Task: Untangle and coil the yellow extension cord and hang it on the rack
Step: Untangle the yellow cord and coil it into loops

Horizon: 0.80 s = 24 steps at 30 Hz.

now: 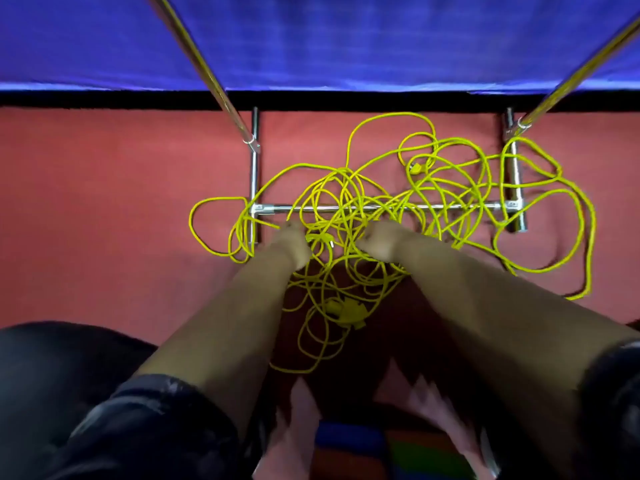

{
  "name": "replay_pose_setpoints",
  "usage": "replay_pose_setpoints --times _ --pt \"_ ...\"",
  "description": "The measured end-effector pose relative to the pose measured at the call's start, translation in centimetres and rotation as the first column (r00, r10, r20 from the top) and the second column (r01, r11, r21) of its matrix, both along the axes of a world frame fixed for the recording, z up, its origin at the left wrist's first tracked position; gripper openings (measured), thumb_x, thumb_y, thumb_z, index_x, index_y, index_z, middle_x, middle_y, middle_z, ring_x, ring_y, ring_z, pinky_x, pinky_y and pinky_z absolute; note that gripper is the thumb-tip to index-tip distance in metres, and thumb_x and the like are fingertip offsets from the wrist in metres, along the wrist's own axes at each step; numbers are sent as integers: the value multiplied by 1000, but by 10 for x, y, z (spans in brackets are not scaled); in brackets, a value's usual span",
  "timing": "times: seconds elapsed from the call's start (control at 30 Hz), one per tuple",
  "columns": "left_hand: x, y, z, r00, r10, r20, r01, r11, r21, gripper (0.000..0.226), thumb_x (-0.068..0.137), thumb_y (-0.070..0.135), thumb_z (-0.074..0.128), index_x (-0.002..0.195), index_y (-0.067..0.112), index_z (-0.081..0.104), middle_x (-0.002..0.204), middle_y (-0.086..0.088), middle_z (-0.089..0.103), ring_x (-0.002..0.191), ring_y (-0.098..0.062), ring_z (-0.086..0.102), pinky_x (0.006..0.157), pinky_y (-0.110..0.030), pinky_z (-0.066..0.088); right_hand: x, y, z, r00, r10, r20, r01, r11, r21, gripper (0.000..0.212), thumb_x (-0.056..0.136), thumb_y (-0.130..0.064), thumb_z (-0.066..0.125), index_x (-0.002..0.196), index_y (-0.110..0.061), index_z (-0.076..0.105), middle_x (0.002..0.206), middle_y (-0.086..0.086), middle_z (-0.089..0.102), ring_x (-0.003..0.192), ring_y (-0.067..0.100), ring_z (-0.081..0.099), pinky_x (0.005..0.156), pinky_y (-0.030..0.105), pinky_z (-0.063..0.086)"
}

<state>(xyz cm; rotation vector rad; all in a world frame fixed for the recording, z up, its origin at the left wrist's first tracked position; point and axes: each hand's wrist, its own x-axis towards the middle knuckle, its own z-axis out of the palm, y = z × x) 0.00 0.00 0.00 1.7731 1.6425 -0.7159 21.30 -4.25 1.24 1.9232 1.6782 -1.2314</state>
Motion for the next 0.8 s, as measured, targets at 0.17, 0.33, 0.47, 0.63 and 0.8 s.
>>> replay_pose_setpoints --times 0.17,0.33,0.47,0.63,0.8 --pt "-9 -15 -35 998 -6 -56 14 991 132 63 96 10 58 153 13 31 157 -12 35 140 -39 47 107 -53 45 -3 0 -30 998 33 56 -30 998 -49 38 102 -39 51 112 -10 72 129 19 69 119 36 66 84 32 47" --pt "-16 -23 -50 999 36 -28 -30 979 204 42 98 5 47 139 8 47 146 -18 48 128 -42 57 103 -52 49 -17 4 -27 992 79 97 -75 996 -43 42 104 -40 49 114 -6 71 129 21 68 119 39 64 87 34 48" --pt "-19 -17 -55 996 69 -49 -66 996 65 55 91 32 71 139 14 48 140 -17 56 131 -39 55 105 -48 49 -31 -1 -25 980 171 104 -162 983 -84 44 105 -43 47 114 -7 70 129 19 69 119 38 64 93 36 51" --pt "-20 -26 -50 999 -46 -4 46 998 -41 28 97 17 65 123 7 59 124 -14 68 114 -33 65 86 -38 50 -37 -8 -15 971 207 123 -201 978 -64 44 107 -43 43 110 -8 70 125 18 68 121 38 63 89 34 46" --pt "-15 -33 -23 954 184 238 -183 983 -27 22 95 8 56 117 4 58 103 -16 72 95 -33 70 77 -35 54 -25 -24 -5 978 172 120 -167 985 -51 34 101 -43 55 84 -14 60 110 13 71 106 36 66 85 35 53"
